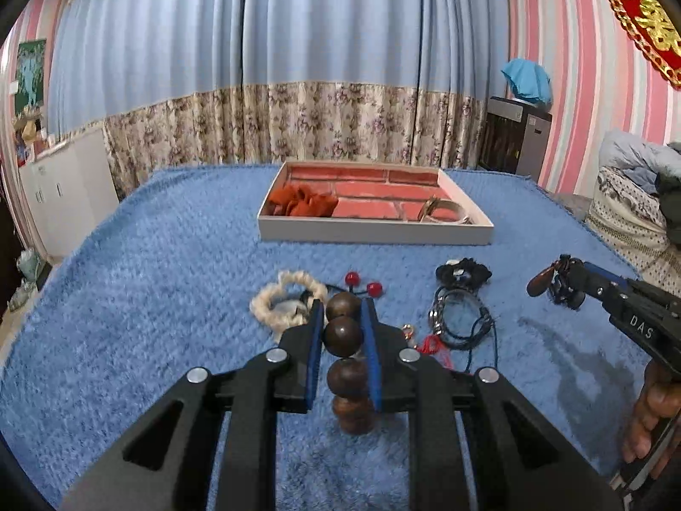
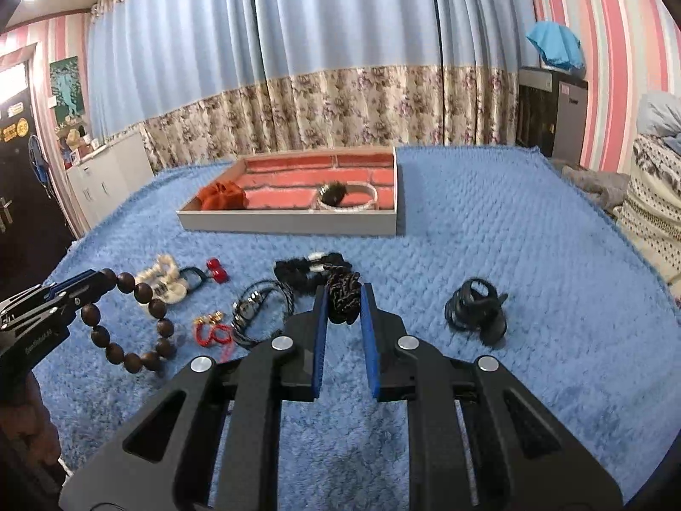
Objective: Organize jewelry
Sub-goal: 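Carry the bead bracelet and pendant over the red tray with both tools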
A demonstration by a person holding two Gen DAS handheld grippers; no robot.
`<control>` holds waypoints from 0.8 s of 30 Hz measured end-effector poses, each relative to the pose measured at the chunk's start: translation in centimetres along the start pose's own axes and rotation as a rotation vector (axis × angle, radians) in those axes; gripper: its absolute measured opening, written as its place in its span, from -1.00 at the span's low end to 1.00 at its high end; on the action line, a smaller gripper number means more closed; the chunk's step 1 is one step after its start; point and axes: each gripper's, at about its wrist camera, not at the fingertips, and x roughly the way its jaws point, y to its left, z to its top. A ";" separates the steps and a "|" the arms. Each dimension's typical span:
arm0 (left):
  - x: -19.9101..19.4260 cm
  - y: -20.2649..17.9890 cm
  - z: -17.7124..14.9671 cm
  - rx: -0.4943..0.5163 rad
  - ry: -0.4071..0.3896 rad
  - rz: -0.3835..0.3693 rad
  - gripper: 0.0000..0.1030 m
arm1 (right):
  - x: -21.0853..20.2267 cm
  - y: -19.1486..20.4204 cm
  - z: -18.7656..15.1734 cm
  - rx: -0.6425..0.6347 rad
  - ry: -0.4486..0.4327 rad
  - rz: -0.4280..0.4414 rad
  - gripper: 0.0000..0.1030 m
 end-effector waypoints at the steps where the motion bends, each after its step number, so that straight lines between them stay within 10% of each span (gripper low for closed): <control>1: -0.2 -0.1 0.3 -0.001 -0.008 -0.002 -0.64 | -0.3 0.1 0.2 0.002 -0.010 0.008 -0.70; 24: -2.9 0.4 10.4 0.020 -0.213 0.064 -0.64 | -3.3 2.0 9.6 -0.069 -0.181 0.058 -0.70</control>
